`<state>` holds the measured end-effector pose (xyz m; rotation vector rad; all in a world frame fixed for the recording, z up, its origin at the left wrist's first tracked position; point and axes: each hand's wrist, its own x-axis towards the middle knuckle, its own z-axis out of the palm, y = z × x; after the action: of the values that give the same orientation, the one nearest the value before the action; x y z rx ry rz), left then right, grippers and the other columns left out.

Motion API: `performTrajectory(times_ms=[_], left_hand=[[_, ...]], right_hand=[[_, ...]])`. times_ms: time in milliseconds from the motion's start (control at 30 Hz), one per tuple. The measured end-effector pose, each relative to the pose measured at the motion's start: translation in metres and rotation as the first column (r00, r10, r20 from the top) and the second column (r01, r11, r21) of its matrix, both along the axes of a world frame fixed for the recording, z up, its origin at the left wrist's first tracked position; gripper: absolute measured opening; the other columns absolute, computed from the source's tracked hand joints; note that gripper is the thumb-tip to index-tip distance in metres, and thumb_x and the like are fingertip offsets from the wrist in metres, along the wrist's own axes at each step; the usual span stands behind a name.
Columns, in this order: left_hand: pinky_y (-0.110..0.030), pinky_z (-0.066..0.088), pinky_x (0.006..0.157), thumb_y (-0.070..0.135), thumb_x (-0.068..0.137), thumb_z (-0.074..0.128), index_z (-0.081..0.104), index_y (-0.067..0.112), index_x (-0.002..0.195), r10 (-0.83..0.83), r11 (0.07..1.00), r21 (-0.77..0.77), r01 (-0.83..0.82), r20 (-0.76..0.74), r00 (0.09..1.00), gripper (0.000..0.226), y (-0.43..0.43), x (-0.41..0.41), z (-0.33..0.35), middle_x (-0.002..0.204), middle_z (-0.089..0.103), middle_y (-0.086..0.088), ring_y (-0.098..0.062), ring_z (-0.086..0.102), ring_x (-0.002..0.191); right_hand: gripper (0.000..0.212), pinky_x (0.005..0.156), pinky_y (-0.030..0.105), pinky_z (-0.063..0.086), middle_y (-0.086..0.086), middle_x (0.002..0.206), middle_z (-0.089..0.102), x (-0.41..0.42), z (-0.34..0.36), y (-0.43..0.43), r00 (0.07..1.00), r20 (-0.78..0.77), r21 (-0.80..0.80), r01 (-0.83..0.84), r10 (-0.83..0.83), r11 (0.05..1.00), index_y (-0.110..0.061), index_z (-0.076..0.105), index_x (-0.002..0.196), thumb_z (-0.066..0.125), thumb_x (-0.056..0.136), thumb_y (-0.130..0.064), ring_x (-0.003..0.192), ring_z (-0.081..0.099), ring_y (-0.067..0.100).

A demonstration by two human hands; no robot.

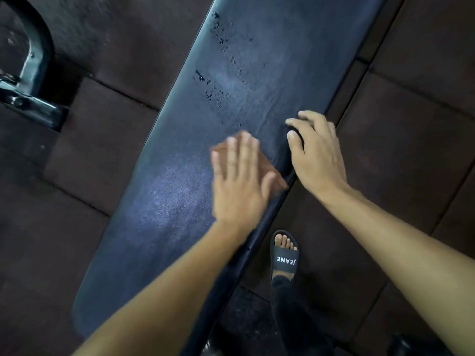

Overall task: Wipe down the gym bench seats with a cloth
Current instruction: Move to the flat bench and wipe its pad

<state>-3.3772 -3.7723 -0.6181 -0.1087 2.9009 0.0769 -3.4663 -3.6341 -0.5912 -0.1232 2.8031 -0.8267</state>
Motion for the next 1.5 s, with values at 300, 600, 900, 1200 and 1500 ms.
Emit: performTrajectory(times_ms=[300,600,900,1200,1500], left_hand=[[-0.049,0.0,0.122,0.058,0.1,0.015,0.005,0.021,0.157,0.154,0.988,0.007,-0.154,0.009,0.988,0.069,-0.106,-0.075,-0.001,0.165,0.003,0.002,-0.021,0.0,0.152],[-0.056,0.004,0.12,0.053,0.102,0.013,0.002,0.011,0.156,0.01,1.0,0.027,-0.009,-0.013,1.0,0.069,0.03,-0.084,0.002,0.164,-0.002,-0.006,-0.026,-0.005,0.151],[-0.049,0.003,0.122,0.058,0.1,0.014,0.006,0.02,0.157,0.129,0.99,0.055,-0.127,-0.021,0.991,0.069,-0.093,-0.196,-0.008,0.165,0.003,0.002,-0.019,0.001,0.152],[-0.057,0.006,0.119,0.052,0.102,0.022,0.005,0.011,0.156,-0.249,0.964,0.091,0.248,-0.005,0.969,0.07,0.031,-0.155,0.002,0.164,0.0,-0.007,-0.029,-0.002,0.151],[-0.053,0.004,0.121,0.056,0.101,0.018,0.009,0.018,0.157,-0.015,0.999,0.045,0.016,-0.028,1.0,0.068,-0.062,-0.271,-0.009,0.165,0.007,0.001,-0.022,0.003,0.152]], right_hand=[[0.054,0.121,0.04,0.019,0.001,0.167,0.002,-0.075,-0.006,0.03,0.988,0.145,0.115,-0.073,0.056,0.991,-0.023,0.022,0.156,0.038,0.104,-0.03,0.154,0.003,0.021],[0.049,0.12,0.034,0.018,-0.005,0.166,0.011,-0.081,0.001,0.038,0.983,0.177,0.041,-0.048,0.04,0.998,-0.028,0.031,0.153,0.037,0.104,-0.024,0.152,0.009,0.016],[0.045,0.115,0.038,0.028,0.0,0.155,0.032,-0.158,0.008,0.046,0.995,0.096,0.057,0.023,-0.028,0.998,-0.02,0.048,0.142,0.051,0.098,-0.032,0.142,0.03,0.022],[0.055,0.121,0.031,0.014,0.003,0.163,0.02,-0.166,-0.006,0.04,0.994,0.082,0.074,0.061,-0.067,0.995,-0.017,0.035,0.151,0.052,0.099,-0.024,0.15,0.014,0.022],[0.027,0.098,0.025,0.033,0.003,0.124,0.053,-0.218,0.005,0.055,0.992,0.002,0.02,0.128,-0.128,0.992,-0.02,0.065,0.118,0.052,0.095,-0.021,0.117,0.046,0.025]])
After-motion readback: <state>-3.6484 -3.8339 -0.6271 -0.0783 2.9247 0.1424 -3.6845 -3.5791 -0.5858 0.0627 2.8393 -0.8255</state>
